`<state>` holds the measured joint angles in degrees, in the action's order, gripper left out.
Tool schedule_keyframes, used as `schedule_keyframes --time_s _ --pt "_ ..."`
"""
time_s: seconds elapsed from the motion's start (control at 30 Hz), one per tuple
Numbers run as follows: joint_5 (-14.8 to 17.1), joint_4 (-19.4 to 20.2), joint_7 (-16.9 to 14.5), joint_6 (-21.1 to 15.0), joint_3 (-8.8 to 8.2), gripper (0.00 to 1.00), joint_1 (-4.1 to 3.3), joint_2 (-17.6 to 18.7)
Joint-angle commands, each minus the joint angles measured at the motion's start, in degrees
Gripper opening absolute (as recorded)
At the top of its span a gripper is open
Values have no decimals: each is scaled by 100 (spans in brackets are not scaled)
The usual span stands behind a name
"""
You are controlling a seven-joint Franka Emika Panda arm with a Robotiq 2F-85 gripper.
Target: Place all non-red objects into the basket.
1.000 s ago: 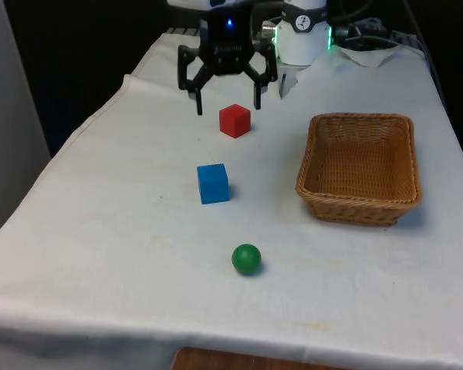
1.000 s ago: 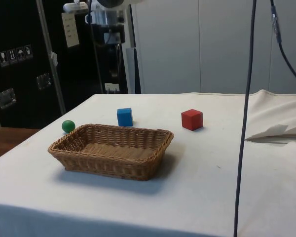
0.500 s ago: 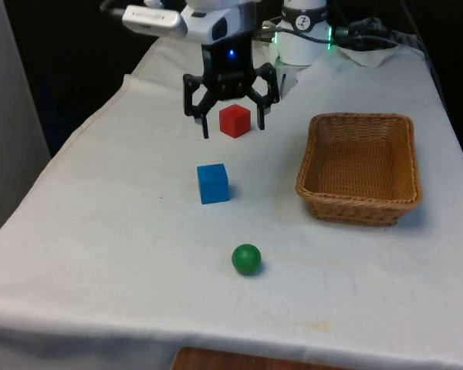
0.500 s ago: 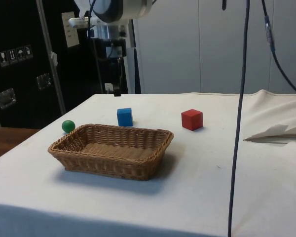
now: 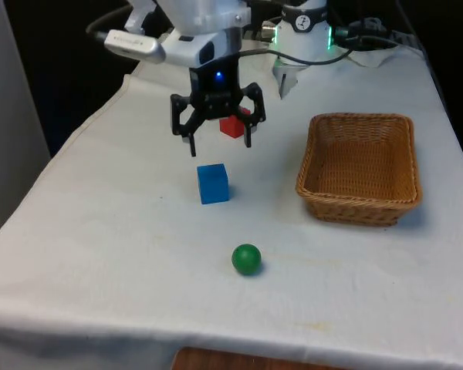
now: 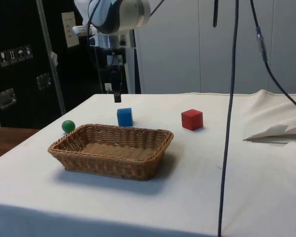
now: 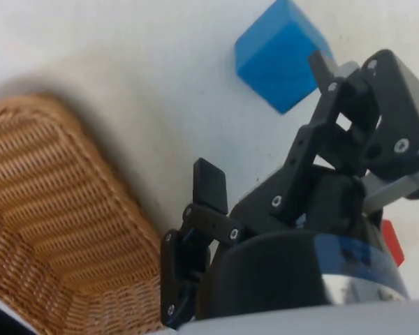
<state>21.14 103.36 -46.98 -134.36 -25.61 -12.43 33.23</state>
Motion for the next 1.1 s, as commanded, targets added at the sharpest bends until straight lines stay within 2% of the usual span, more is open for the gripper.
schedule_keyframes --time_s 0.0,0.03,0.07,0.1,0.33,0.37,0.4,0.43,0.6,0.63,0.67,0.87,0.9,0.93,1.07 --pt "46 -92 -80 34 23 100 63 86" --pt "69 -109 -115 29 17 100 69 115" --pt "34 -74 -63 6 -23 100 17 92" --pt "97 -126 -143 23 11 100 74 138" --pt "309 -138 -384 -6 -6 100 103 252" --pt "252 -120 -332 11 -57 100 52 229" --pt "332 -138 -407 -11 0 100 103 269" --pt "361 -143 -424 -11 0 100 109 281" --pt "533 -149 -573 -17 -17 100 109 378" --pt "487 -120 -533 0 -57 100 69 361" --pt "544 -149 -579 -23 -17 100 115 395" --pt "653 -149 -676 -40 -23 100 109 470" --pt "613 -126 -636 -11 -57 100 74 453" --pt "659 -149 -688 -46 -23 100 109 481" --pt "716 -155 -739 -57 -11 100 115 539"
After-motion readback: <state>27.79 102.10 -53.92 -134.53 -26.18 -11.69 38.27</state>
